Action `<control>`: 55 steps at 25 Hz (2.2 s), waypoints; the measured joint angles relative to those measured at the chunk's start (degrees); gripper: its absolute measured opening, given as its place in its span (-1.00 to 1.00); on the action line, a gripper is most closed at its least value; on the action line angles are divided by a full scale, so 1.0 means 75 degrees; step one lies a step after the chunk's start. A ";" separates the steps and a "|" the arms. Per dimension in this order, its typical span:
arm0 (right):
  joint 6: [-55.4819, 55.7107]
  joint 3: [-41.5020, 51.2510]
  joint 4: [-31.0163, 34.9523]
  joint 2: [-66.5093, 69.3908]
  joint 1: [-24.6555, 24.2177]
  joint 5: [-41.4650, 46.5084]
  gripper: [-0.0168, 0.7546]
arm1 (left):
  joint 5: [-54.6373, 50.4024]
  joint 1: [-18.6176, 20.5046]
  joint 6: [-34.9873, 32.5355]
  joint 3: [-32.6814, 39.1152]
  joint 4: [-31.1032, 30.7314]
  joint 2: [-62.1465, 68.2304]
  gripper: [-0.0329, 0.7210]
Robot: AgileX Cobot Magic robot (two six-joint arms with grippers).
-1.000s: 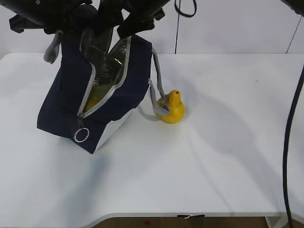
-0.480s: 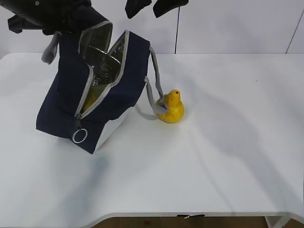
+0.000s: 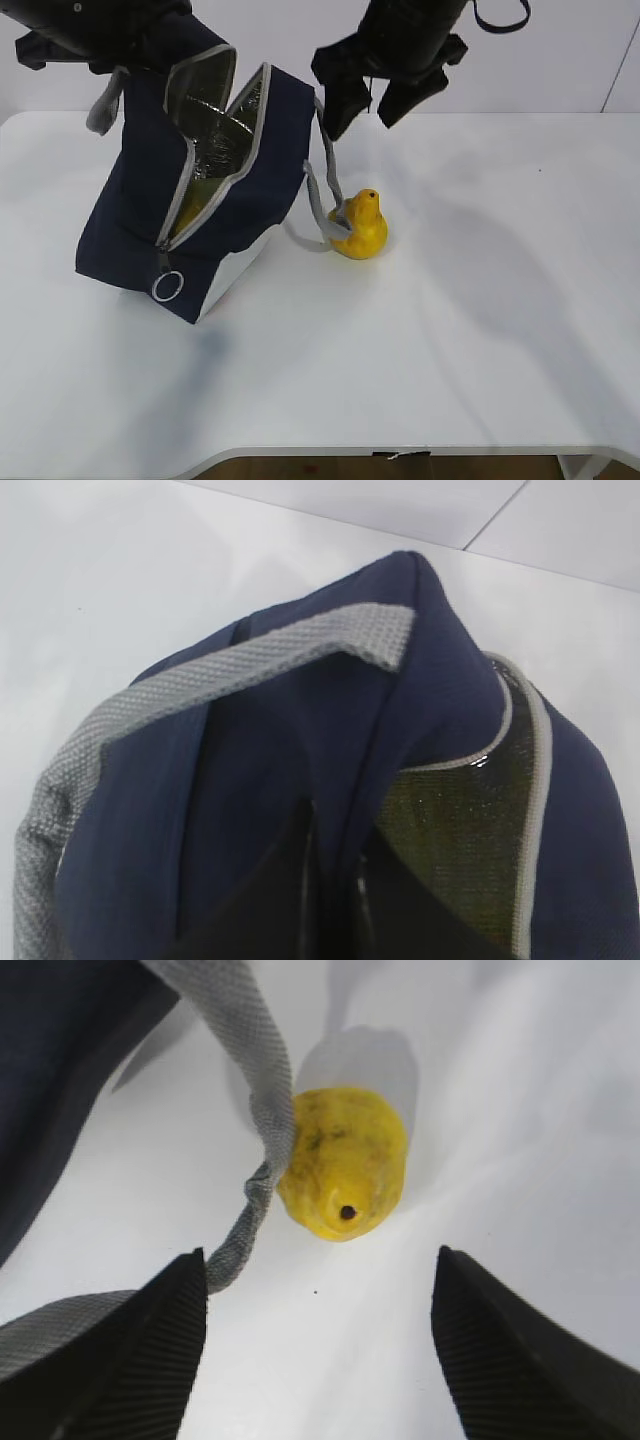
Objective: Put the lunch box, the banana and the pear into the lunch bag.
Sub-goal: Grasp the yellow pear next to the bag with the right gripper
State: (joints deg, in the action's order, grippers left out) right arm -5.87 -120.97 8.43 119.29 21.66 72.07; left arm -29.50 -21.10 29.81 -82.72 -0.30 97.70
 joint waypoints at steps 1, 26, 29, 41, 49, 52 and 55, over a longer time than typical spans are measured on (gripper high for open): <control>0.0000 0.0226 -0.0028 -0.0034 0.0000 0.0000 0.54 | 0.0000 0.0000 0.0000 0.0000 -0.0015 0.0000 -0.92; -0.0160 0.0769 -0.0603 0.0902 0.0000 -0.0170 0.31 | -0.0013 0.0000 0.0000 0.0000 -0.0015 0.0000 -0.92; -0.0176 0.0769 -0.0603 0.0920 0.0000 -0.0357 0.30 | -0.0013 0.0000 0.0000 0.0000 -0.0015 0.0000 -0.92; -0.0190 0.0769 -0.0617 0.1123 0.0000 -0.0662 0.19 | -0.0013 0.0000 0.0000 0.0000 -0.0015 0.0000 -0.92; -0.0190 0.0769 -0.0617 0.1160 0.0000 -0.0727 -0.06 | -0.0013 0.0000 0.0000 0.0000 -0.0015 0.0000 -0.92; -0.0190 0.0769 -0.0617 0.1160 0.0000 -0.0727 -0.20 | -0.0013 0.0000 0.0000 0.0000 -0.0015 0.0000 -0.92; -0.0190 0.0769 -0.0617 0.1160 0.0000 -0.0727 -0.24 | -0.0013 0.0000 0.0000 0.0000 -0.0015 0.0000 -0.92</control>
State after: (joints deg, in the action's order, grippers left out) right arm -7.29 -115.21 3.80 128.00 21.66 66.62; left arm -29.59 -21.10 29.81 -82.72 -0.41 97.70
